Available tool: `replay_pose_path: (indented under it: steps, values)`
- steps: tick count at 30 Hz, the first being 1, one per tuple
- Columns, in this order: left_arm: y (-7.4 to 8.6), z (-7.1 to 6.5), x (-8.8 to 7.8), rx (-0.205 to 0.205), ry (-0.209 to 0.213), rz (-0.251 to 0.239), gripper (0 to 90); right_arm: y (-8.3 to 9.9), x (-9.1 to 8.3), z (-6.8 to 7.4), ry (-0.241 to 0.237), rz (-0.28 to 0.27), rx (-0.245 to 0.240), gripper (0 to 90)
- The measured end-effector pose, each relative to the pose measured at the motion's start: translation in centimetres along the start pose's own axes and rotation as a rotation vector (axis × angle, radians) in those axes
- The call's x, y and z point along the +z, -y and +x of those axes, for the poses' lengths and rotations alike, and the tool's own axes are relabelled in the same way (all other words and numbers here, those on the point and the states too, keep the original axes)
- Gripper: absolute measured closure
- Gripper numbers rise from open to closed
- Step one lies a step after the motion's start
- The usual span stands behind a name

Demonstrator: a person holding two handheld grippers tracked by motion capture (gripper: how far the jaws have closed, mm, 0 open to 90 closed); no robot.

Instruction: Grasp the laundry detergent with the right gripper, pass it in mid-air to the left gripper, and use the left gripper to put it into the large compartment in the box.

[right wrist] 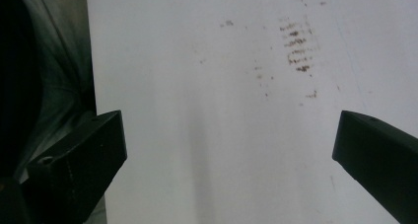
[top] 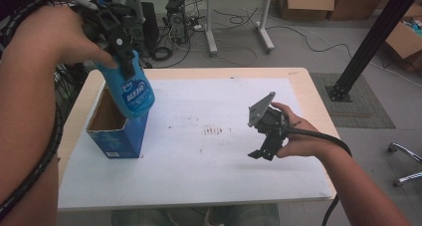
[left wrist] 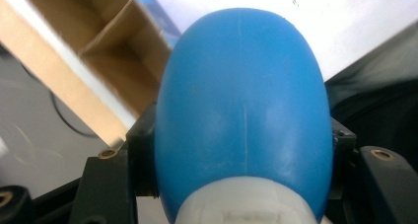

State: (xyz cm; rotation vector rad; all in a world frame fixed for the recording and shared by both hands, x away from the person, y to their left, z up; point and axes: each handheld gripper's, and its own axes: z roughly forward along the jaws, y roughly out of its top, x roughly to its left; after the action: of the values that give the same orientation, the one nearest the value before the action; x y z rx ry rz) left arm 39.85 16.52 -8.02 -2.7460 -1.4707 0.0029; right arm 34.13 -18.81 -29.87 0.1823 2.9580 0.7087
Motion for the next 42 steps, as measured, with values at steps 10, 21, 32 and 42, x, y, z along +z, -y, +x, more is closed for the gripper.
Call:
replay_pose_path:
  steps: [10, 21, 32, 42]
  values:
    - [1.1, 3.4, -1.3, -0.330, 0.043, -0.001, 38.4, 0.3, -0.6, 0.0, 0.007, 0.099, -0.012, 0.0]
    - [1.7, 6.4, 1.7, -0.533, -0.024, 0.016, 38.4, 0.4, -0.6, 0.2, 0.010, 0.142, -0.026, 0.0]
    - [2.0, 8.3, 6.7, -0.564, -0.010, 0.068, 38.4, 0.0, -0.7, 0.2, 0.006, 0.193, -0.037, 0.0]
    - [1.7, 8.8, 12.2, -0.555, 0.018, 0.071, 38.4, -0.1, -0.2, 0.3, -0.001, 0.194, -0.043, 0.0]
